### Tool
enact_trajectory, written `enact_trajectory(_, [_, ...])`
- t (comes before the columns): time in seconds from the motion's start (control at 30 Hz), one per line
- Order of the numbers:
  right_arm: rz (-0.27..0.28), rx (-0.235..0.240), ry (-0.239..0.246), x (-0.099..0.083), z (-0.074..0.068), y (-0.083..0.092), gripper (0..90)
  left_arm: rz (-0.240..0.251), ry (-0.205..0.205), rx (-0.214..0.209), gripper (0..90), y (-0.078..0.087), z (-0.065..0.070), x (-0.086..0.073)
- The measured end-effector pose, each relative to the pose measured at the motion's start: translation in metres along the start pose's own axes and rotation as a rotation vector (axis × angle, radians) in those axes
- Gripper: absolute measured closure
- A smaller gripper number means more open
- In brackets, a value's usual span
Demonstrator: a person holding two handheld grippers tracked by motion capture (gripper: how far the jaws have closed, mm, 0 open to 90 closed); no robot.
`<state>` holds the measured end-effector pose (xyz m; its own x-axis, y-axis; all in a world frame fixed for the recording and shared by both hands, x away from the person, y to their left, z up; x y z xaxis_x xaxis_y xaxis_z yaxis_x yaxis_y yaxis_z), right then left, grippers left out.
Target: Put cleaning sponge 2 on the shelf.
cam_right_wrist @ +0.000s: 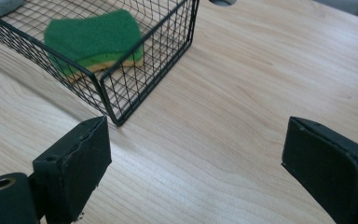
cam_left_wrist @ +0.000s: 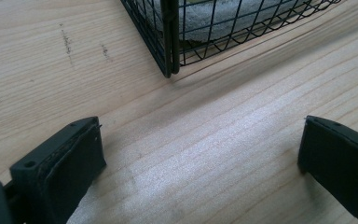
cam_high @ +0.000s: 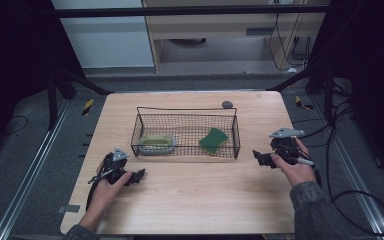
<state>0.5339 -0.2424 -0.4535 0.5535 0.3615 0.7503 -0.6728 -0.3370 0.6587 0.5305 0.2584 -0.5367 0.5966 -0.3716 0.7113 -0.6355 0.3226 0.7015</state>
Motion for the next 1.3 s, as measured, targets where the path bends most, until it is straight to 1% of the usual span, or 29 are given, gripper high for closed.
enact_trajectory(0.2, [-0.015,-0.003,-0.02,-0.013,0.005,-0.004,8.2,0.0,0.0,0.0,0.0,0.0,0.0,0.0])
enact_trajectory(0.3, [-0.026,-0.013,-0.032,-0.022,0.008,-0.006,8.2,0.0,0.0,0.0,0.0,0.0,0.0,0.0])
enact_trajectory(0.43, [-0.027,-0.011,-0.051,-0.03,0.011,-0.007,8.3,0.0,0.0,0.0,0.0,0.0,0.0,0.0])
enact_trajectory(0.5, [-0.034,-0.012,-0.051,-0.035,0.012,-0.008,8.3,0.0,0.0,0.0,0.0,0.0,0.0,0.0])
enact_trajectory(0.53, [-0.038,-0.016,-0.066,-0.04,0.014,-0.01,8.4,0.0,0.0,0.0,0.0,0.0,0.0,0.0])
enact_trajectory(0.6, [-0.043,-0.016,-0.068,-0.043,0.015,-0.011,8.4,0.0,0.0,0.0,0.0,0.0,0.0,0.0])
enact_trajectory(0.77, [-0.056,-0.022,-0.096,-0.055,0.019,-0.016,8.7,0.0,0.0,0.0,0.0,0.0,0.0,0.0])
enact_trajectory(1.07, [-0.062,-0.029,-0.121,-0.066,0.022,-0.02,8.7,0.0,0.0,0.0,0.0,0.0,0.0,0.0])
enact_trajectory(1.1, [-0.066,-0.026,-0.131,-0.069,0.022,-0.021,8.8,0.0,0.0,0.0,0.0,0.0,0.0,0.0])
enact_trajectory(1.2, [-0.068,-0.026,-0.138,-0.073,0.02,-0.024,8.9,0.0,0.0,0.0,0.0,0.0,0.0,0.0])
enact_trajectory(1.3, [-0.057,-0.025,-0.144,-0.078,0.017,-0.028,8.5,0.0,0.0,0.0,0.0,0.0,0.0,0.0])
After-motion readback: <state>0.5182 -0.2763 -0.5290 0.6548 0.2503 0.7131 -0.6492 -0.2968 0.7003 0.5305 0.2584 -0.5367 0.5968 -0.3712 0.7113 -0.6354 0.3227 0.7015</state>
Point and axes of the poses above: each handheld gripper's, and its own axes: y roughly backward along the jaws, x roughly out of its top, z roughly to its right, the point moved 4 cm from there along -y, roughly forward along the jaws, and after that the axes turned 2 degrees about x, right-handed, at the moved point
